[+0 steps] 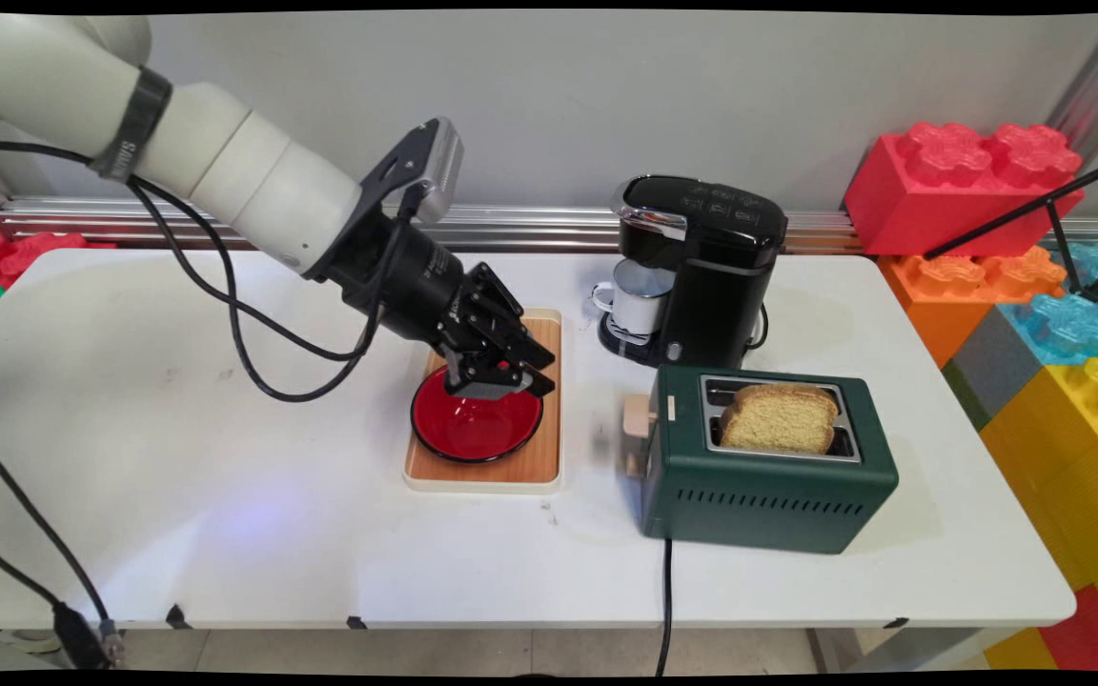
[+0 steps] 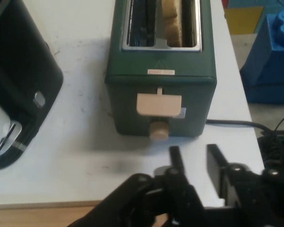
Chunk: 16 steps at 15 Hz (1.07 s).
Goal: Press the toaster switch
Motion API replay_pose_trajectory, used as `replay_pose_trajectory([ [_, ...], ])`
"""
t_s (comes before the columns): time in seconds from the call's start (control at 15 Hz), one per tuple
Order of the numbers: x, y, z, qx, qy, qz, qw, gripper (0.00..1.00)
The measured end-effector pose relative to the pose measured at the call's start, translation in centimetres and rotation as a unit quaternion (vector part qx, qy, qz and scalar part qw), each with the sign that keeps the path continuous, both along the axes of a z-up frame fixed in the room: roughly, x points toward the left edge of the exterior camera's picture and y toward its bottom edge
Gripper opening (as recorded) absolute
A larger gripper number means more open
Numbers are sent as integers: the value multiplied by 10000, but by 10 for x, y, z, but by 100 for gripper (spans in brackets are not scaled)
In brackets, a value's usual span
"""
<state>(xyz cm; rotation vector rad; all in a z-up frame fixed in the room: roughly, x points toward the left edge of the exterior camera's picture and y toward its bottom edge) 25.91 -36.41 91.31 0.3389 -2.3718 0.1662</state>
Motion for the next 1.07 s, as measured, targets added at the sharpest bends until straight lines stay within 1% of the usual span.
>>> replay_pose_trajectory([
  [0.33, -2, -9, -9, 2, 126, -82, 9999, 0],
  [0.6, -5, -17, -20, 38, 352, -118, 9993, 0],
  [1.07, -14, -31, -60, 111, 859, -199, 9960, 0],
])
